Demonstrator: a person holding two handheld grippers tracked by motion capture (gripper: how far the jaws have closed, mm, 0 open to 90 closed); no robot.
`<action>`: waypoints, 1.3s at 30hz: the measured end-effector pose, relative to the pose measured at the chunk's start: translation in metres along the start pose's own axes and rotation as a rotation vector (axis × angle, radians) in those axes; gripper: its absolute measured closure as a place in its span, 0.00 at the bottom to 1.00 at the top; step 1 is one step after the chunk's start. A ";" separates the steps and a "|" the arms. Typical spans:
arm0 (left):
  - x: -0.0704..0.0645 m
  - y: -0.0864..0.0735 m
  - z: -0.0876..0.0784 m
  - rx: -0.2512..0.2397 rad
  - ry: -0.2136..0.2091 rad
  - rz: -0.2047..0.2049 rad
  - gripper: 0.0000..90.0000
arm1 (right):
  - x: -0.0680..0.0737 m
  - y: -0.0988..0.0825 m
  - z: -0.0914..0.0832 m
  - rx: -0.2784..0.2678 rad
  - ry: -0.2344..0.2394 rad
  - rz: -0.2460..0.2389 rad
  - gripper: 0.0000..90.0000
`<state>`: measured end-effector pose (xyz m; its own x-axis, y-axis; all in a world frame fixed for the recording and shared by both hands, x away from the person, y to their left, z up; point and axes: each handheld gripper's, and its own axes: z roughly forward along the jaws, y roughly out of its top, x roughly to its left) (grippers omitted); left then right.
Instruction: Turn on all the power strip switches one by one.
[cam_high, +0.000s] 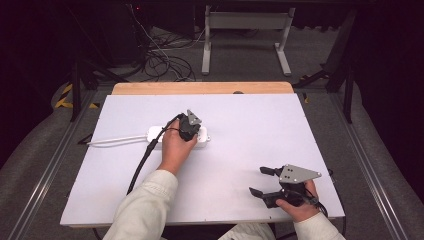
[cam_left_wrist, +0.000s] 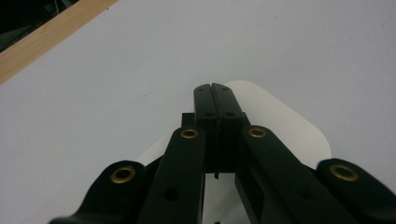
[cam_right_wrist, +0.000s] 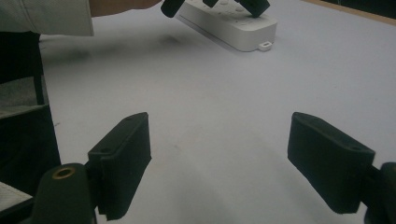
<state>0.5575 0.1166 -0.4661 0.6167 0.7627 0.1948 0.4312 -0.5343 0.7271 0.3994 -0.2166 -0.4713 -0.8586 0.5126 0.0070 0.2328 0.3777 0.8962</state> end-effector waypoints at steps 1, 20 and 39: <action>0.000 0.000 0.000 -0.002 -0.001 -0.002 1.00 | 0.000 0.000 0.000 0.000 0.001 0.000 0.24; 0.001 0.005 -0.008 -0.018 -0.052 -0.035 1.00 | -0.001 -0.001 -0.001 -0.008 -0.003 0.006 0.24; 0.004 -0.009 -0.108 -0.228 -0.177 -0.014 1.00 | -0.001 0.000 -0.004 -0.017 -0.028 0.013 0.24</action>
<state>0.4849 0.1635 -0.4003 0.7260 0.6830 0.0802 0.2936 -0.4134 0.8619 0.3990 -0.2200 -0.4693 -0.8423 0.5390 0.0064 0.2359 0.3578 0.9035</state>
